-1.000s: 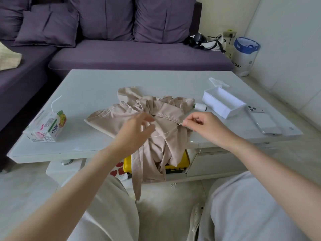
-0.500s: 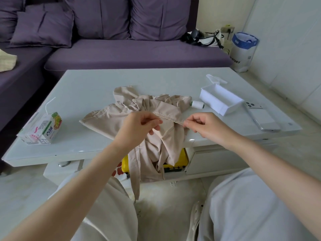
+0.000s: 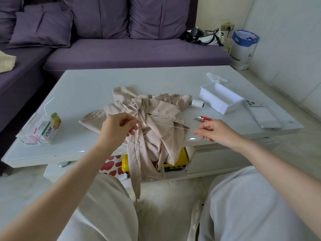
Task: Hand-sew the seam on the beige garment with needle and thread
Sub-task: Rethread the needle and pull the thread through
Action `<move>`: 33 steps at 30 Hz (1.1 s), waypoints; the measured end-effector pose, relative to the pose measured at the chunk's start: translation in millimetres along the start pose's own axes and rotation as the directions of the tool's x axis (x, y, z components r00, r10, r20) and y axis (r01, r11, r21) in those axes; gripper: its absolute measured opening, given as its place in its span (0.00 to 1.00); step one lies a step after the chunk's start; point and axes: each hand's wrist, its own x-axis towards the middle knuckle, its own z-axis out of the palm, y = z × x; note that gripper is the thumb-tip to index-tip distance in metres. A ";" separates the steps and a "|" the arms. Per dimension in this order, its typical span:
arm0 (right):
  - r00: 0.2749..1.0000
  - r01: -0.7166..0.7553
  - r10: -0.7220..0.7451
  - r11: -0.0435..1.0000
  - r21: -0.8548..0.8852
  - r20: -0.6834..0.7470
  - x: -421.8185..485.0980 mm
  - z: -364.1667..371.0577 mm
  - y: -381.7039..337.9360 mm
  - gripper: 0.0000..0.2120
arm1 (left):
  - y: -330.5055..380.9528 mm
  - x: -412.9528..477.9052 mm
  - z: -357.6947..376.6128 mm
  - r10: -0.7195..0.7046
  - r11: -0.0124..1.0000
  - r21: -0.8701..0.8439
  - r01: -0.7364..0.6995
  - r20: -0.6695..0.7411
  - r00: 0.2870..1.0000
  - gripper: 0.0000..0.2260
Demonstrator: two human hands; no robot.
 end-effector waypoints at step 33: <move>0.909 0.000 0.252 0.798 0.603 -0.333 5.9 -6.4 10.2 0.04 | -2.9 -34.8 28.7 -0.212 0.961 0.278 0.005 0.720 0.660 0.05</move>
